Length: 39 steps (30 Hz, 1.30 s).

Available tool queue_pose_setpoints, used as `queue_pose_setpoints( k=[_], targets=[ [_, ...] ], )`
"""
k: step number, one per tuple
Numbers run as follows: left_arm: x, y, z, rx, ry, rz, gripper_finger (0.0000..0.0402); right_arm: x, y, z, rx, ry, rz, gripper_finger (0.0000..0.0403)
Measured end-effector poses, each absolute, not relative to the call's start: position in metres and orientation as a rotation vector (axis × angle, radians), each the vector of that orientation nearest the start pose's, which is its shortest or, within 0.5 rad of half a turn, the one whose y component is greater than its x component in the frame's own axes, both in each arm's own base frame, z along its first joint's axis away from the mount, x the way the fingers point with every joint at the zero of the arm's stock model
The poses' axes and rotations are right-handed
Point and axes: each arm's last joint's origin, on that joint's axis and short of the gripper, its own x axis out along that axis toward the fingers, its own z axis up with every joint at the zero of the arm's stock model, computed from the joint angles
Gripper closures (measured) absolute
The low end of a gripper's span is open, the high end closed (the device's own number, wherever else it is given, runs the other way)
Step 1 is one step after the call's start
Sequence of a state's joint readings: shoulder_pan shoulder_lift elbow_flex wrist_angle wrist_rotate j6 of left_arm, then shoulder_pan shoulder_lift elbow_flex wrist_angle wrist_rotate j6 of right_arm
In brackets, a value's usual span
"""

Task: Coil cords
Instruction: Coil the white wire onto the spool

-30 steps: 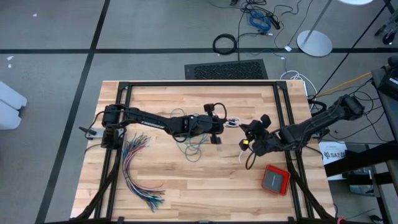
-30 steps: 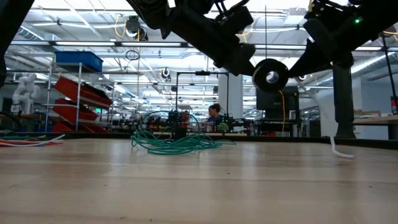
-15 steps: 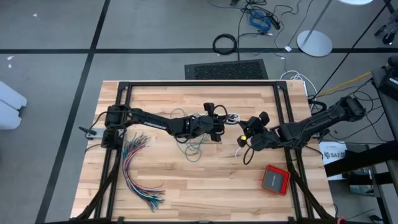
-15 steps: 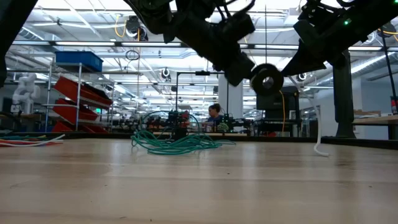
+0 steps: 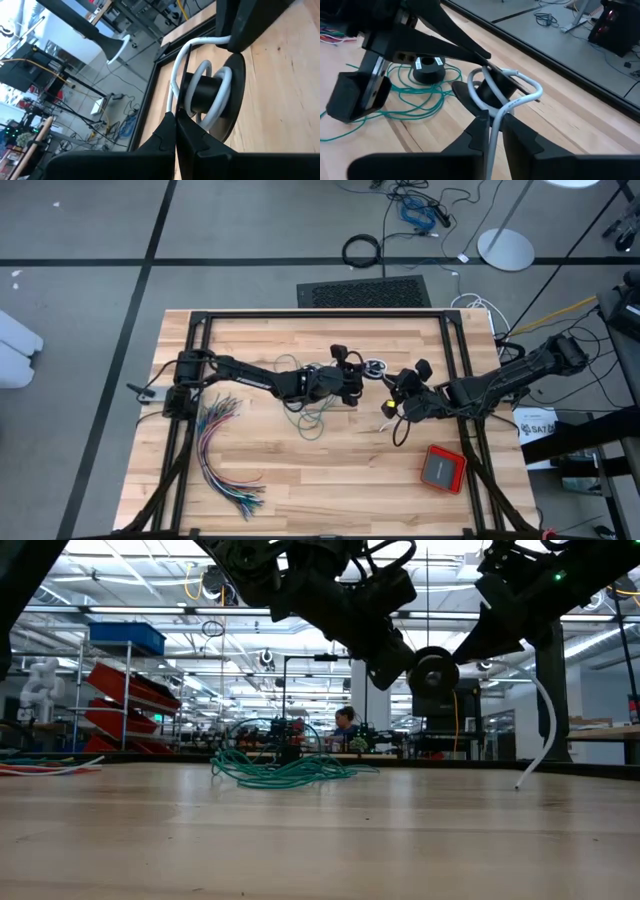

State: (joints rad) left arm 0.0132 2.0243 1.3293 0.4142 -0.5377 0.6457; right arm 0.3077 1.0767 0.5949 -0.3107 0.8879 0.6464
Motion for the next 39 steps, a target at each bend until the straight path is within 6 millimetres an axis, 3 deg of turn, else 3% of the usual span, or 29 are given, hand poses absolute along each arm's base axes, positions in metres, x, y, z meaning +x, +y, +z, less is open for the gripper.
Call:
queue_pose_setpoints(
  k=[12, 20, 39],
  targets=[
    [0.450, 0.025, 0.199, 0.732, 0.501, 0.423, 0.0402, 0.196, 0.039, 0.212, 0.158, 0.492, -0.710, 0.0346],
    [0.454, 0.026, 0.179, 0.740, 0.545, 0.405, 0.0402, 0.191, 0.036, 0.203, 0.223, 0.612, -0.684, 0.0346],
    [0.454, 0.026, 0.180, 0.728, 0.528, 0.411, 0.0402, 0.180, 0.041, 0.194, 0.242, 0.722, -0.701, 0.0346]
  ],
)
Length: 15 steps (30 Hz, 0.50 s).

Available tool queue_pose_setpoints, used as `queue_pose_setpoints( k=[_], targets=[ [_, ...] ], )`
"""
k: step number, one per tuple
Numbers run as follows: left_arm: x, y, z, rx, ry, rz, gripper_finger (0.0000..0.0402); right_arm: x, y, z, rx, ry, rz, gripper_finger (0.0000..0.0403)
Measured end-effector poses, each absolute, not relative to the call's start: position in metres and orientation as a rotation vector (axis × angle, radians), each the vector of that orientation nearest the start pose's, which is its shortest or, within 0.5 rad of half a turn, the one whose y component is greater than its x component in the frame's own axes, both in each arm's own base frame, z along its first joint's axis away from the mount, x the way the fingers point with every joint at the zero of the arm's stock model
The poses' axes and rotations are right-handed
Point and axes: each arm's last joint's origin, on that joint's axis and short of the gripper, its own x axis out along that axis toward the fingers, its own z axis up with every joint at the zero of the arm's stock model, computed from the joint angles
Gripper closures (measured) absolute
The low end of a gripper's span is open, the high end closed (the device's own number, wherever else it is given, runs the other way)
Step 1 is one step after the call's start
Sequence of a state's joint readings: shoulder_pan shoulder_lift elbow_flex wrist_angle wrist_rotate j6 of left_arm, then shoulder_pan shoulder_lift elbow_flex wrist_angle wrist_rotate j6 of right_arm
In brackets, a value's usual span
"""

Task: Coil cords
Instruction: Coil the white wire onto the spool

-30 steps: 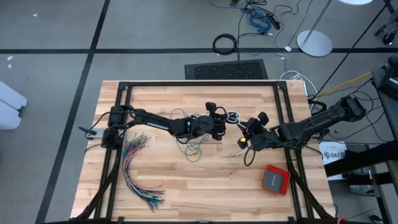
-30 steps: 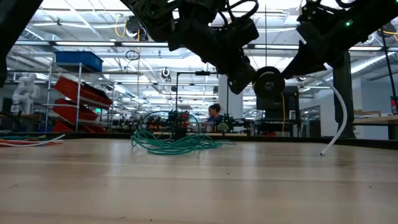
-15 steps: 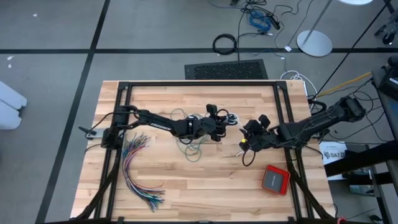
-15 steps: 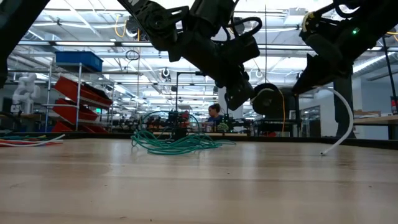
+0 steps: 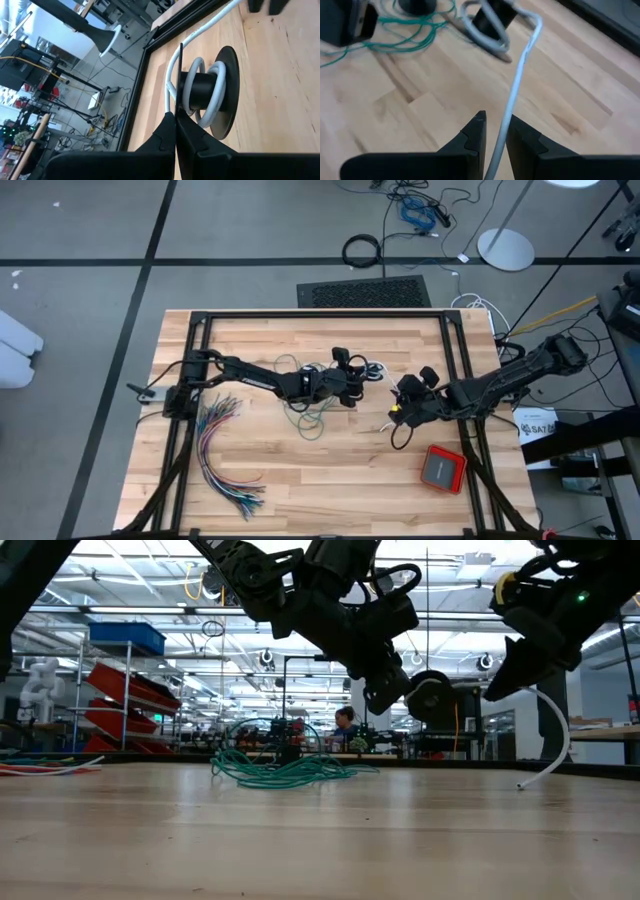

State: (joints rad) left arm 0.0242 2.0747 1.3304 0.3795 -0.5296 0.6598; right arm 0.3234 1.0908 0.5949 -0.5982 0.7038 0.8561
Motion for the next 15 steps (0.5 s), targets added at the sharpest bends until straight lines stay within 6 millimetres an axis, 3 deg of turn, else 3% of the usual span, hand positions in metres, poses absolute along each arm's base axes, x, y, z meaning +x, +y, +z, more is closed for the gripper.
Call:
queue_pose_setpoints(
  k=[15],
  targets=[
    [0.454, 0.027, 0.180, 0.733, 0.540, 0.434, 0.0402, 0.173, 0.065, 0.194, 0.273, 0.727, -0.578, 0.0346]
  ],
)
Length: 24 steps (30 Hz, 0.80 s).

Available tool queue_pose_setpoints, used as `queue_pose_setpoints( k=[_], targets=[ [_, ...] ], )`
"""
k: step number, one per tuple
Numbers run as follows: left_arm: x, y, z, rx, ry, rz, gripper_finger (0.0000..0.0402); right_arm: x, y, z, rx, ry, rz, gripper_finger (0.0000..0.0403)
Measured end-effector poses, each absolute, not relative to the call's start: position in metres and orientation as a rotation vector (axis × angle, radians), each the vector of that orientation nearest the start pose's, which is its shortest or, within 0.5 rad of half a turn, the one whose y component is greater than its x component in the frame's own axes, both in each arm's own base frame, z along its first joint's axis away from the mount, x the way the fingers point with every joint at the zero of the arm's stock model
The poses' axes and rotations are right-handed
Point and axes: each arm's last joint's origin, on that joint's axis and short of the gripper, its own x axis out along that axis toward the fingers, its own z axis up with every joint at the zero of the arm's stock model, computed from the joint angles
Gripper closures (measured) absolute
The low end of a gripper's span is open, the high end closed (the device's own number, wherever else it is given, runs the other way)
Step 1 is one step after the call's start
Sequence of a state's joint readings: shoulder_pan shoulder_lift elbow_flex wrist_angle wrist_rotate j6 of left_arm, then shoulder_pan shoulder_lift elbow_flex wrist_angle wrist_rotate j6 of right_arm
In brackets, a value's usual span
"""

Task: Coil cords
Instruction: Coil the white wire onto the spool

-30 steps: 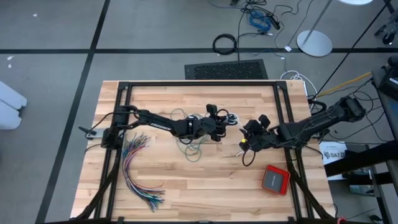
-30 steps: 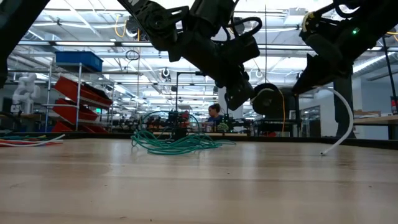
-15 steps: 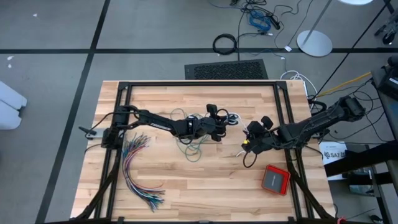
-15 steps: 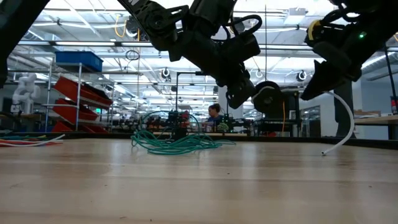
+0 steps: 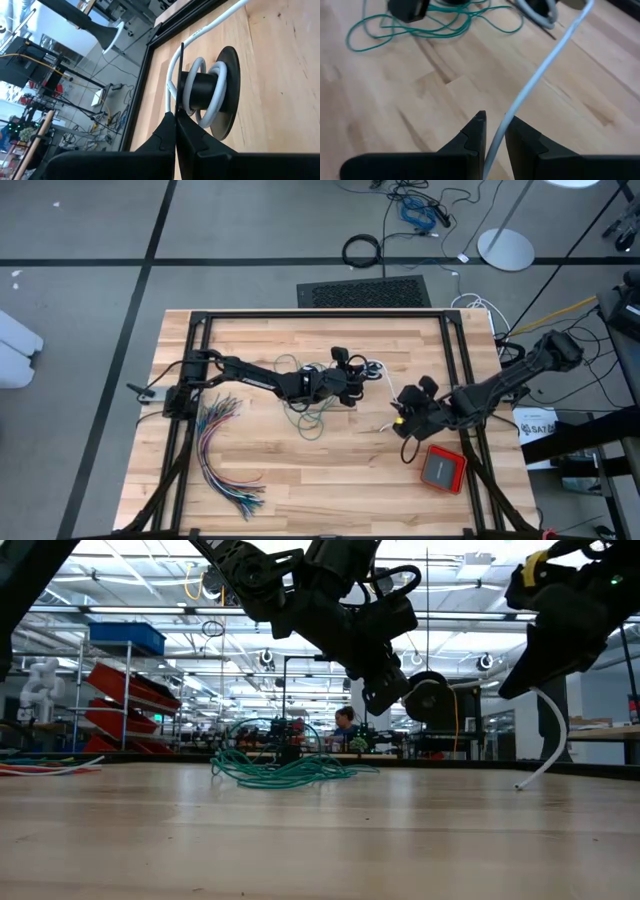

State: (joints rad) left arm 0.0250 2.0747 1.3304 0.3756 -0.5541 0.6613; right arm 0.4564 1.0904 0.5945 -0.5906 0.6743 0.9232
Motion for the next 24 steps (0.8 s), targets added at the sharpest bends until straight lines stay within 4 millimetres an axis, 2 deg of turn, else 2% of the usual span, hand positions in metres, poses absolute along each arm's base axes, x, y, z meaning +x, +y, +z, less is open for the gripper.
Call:
queue_pose_setpoints(
  k=[6, 15, 24],
  targets=[
    [0.454, 0.027, 0.180, 0.734, 0.540, 0.434, 0.0402, 0.172, 0.073, 0.195, 0.274, 0.710, -0.541, 0.0352],
    [0.454, 0.026, 0.179, 0.735, 0.543, 0.432, 0.0402, 0.170, 0.080, 0.196, 0.281, 0.692, -0.504, 0.0396],
    [0.454, 0.026, 0.180, 0.711, 0.525, 0.432, 0.0402, 0.165, 0.081, 0.194, 0.262, 0.710, -0.525, 0.0401]
  ],
)
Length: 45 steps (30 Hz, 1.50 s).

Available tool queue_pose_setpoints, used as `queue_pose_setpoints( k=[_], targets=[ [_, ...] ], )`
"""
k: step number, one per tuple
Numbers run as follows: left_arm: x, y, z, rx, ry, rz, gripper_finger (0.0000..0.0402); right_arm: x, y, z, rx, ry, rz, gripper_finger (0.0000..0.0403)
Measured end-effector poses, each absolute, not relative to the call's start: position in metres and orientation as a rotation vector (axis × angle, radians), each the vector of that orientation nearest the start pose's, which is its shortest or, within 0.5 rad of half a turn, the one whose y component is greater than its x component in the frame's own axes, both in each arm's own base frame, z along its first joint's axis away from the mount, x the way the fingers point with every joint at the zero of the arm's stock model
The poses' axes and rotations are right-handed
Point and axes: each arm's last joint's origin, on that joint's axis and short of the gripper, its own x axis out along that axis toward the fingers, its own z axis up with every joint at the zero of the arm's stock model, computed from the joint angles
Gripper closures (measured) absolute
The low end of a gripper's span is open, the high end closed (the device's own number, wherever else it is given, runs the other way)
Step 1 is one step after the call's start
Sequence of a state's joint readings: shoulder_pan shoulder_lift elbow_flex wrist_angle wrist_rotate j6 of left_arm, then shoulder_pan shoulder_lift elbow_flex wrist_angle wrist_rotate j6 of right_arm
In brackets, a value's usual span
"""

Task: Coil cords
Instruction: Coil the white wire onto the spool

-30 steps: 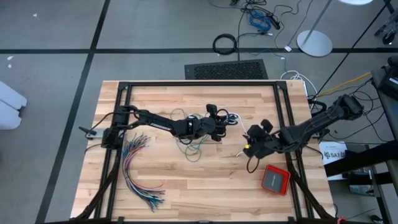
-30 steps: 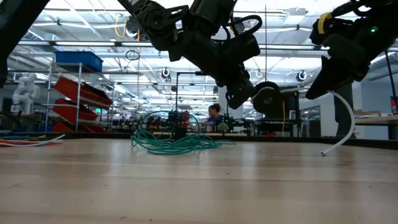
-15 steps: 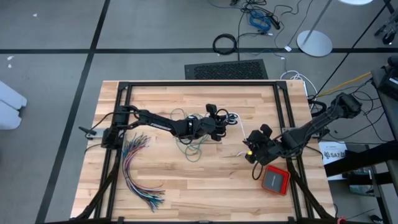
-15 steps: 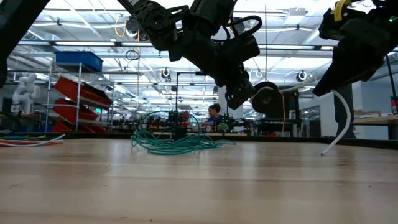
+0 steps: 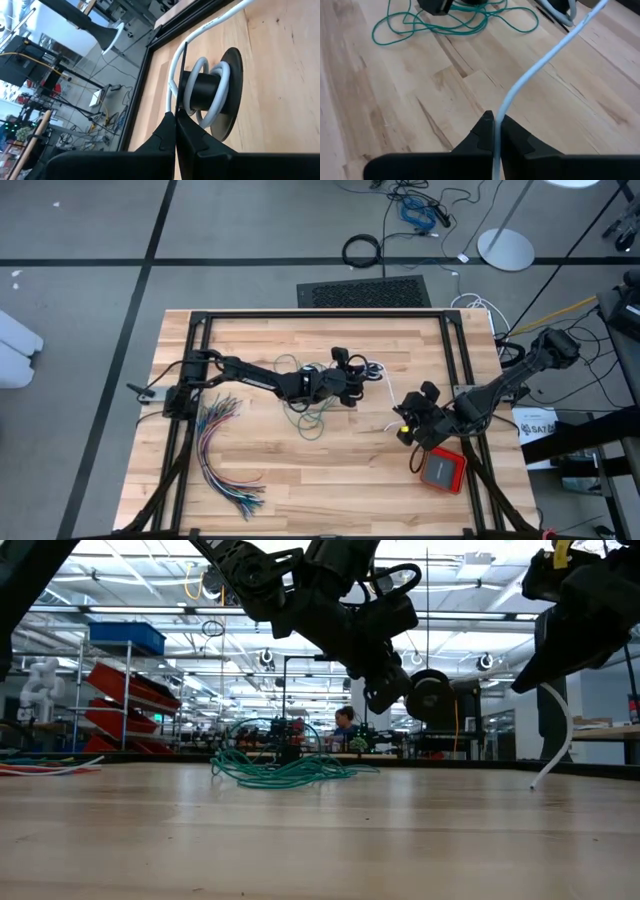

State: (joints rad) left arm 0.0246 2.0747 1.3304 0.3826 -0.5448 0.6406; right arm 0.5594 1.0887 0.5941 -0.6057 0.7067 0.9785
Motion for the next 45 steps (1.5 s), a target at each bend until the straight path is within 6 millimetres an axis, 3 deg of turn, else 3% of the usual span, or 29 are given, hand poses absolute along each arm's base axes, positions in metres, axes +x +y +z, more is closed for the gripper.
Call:
queue_pose_setpoints(
  k=[20, 29, 40, 45],
  targets=[
    [0.457, 0.006, 0.184, 0.716, 0.453, 0.336, 0.0402, 0.147, 0.081, 0.187, 0.245, 0.822, -0.577, 0.0403],
    [0.457, -0.002, 0.182, 0.697, 0.445, 0.285, 0.0402, 0.126, 0.073, 0.185, 0.219, 0.842, -0.756, 0.0403],
    [0.460, -0.012, 0.187, 0.510, 0.317, 0.119, 0.0402, 0.118, 0.062, 0.191, 0.199, 0.801, -0.827, 0.0403],
    [0.459, -0.017, 0.184, 0.496, 0.350, 0.086, 0.0402, 0.116, 0.059, 0.193, 0.206, 0.798, -0.836, 0.0403]
  ],
)
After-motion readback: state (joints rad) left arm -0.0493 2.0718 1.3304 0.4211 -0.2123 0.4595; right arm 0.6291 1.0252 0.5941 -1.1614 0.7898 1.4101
